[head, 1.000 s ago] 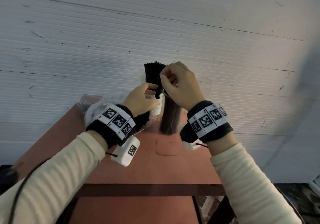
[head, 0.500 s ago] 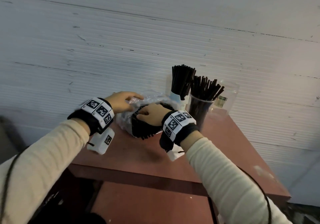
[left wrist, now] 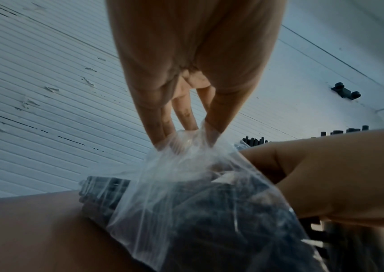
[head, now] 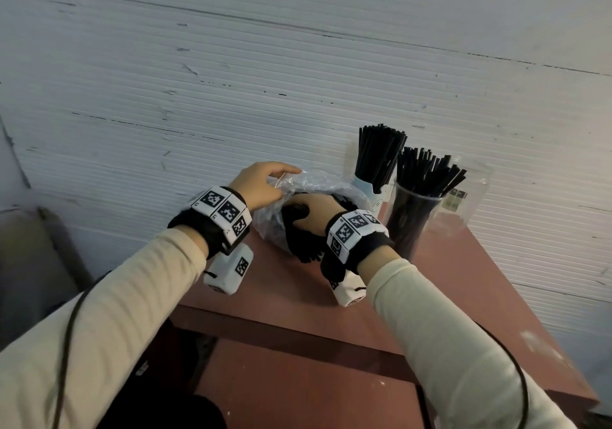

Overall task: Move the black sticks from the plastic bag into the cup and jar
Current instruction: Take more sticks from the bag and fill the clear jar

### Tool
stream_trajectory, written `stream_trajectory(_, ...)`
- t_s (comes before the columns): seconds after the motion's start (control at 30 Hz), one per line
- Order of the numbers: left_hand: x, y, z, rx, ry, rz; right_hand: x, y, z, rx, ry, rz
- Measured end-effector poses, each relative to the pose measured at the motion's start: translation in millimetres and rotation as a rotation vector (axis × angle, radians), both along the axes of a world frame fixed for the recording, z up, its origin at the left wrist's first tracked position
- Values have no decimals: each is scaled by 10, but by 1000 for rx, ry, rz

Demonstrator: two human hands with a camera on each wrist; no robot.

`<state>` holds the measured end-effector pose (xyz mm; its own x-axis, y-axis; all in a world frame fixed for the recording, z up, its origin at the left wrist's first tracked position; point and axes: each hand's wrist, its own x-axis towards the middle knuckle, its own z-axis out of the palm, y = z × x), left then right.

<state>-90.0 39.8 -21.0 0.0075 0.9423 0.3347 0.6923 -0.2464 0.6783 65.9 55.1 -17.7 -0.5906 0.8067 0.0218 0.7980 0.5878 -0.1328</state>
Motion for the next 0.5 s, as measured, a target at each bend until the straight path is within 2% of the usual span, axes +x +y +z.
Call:
stream_trajectory(0.2,17,6,-20,-22,-16,33,233,-2,-22,-84,304,-11)
stream_trajectory(0.5,53,5,-41,-16,-30,30,384,-17,-57,-90,506,-36)
